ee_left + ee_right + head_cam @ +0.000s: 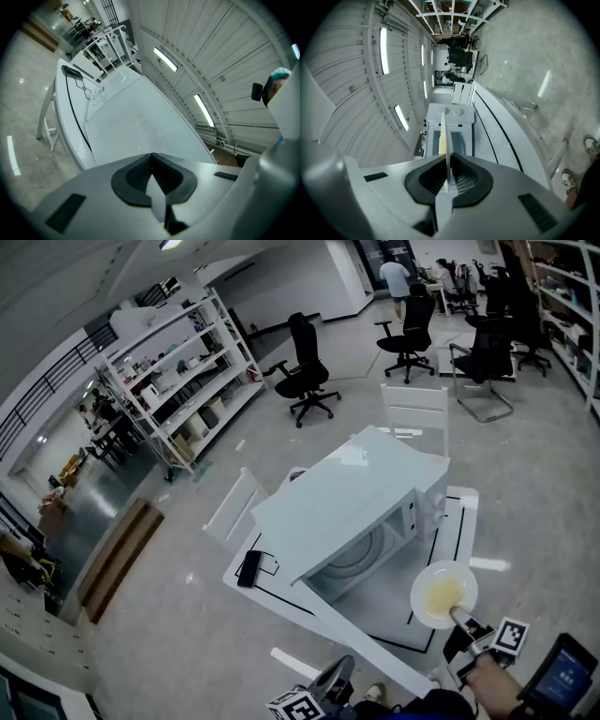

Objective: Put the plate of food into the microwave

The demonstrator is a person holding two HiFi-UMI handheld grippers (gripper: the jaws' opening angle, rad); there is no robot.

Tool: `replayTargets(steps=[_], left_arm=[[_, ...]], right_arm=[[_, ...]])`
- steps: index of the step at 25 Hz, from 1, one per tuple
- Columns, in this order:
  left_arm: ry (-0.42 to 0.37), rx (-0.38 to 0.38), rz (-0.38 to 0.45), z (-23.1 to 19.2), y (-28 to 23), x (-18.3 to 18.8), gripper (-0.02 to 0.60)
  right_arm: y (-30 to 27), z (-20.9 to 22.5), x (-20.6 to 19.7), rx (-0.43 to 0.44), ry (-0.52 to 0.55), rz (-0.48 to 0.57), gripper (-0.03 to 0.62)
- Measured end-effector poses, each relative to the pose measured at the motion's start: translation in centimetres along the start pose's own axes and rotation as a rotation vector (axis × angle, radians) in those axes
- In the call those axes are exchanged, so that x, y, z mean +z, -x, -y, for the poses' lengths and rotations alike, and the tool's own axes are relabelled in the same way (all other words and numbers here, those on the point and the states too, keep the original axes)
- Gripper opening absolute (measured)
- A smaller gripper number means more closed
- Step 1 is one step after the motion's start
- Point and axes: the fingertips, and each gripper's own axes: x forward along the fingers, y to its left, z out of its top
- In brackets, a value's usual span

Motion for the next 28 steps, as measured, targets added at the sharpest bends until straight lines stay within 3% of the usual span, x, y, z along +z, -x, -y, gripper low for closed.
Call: replayTargets(steps=[16,28], left_arm=[[0.054,0.195,0.252,0.0,3.5,-0.9,0.006],[0.07,0.244,0.325,0.6,6.0,-2.3,0.006]], right_arm=[[-7.4,1.0,-2.0,-0.008,0.013,-0.299,0.017],[-9.4,1.7,-3.6,-0.039,0.032,-0.396,0.017]])
